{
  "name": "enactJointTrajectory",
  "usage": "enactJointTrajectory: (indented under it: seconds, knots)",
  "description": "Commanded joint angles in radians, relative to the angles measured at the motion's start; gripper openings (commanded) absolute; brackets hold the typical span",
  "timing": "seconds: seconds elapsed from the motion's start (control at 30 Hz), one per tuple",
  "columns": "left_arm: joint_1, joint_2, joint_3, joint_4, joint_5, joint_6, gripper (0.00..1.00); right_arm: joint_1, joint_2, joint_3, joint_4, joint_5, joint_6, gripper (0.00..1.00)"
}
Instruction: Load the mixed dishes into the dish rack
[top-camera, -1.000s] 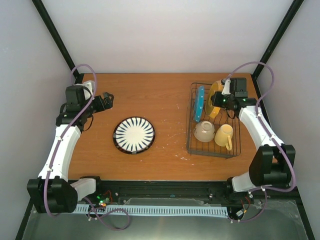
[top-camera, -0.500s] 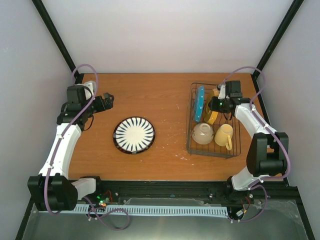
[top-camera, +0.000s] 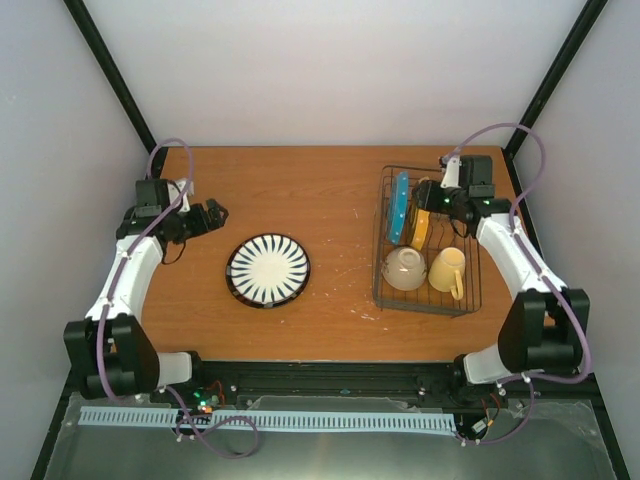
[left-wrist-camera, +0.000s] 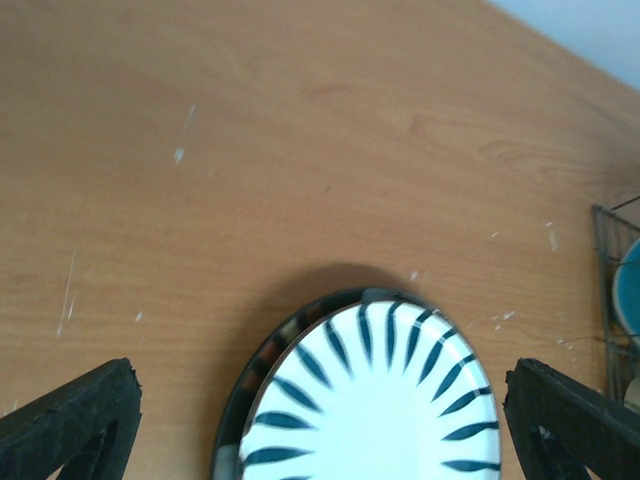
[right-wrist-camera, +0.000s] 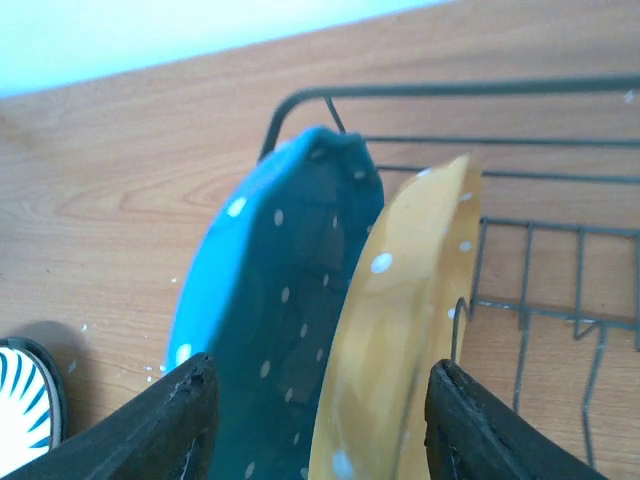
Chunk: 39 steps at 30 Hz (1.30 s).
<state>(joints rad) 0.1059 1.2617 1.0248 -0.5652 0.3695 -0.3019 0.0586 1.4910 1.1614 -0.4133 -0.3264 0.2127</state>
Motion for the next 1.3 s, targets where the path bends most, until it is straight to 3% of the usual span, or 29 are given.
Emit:
enactJointTrajectory:
  seconds: [0.0,0.17,0.3,0.53,1.03,1.27]
  knots:
    - [0.060,0.069,-0.043,-0.073,0.121,0.032,1.00,0.001,-0.131,-0.006,0.026,0.086,0.010,0.57]
    - [0.061,0.140,-0.079,-0.081,0.215,0.034,0.96,0.002,-0.255,-0.011,-0.003,0.234,0.007,0.59]
    - [0.061,0.195,-0.091,-0.089,0.263,0.046,0.75,0.001,-0.347,-0.010,-0.005,0.249,0.010,0.63]
    - [0.059,0.234,-0.104,-0.092,0.254,0.047,0.58,0.001,-0.353,0.024,-0.024,0.191,0.011,0.64]
    - [-0.057,0.370,-0.087,-0.146,0.159,0.036,0.52,0.001,-0.351,0.036,-0.010,0.149,0.001,0.64]
    - [-0.060,0.316,-0.046,-0.174,0.095,0.036,0.51,0.001,-0.362,0.039,-0.013,0.146,-0.003,0.64]
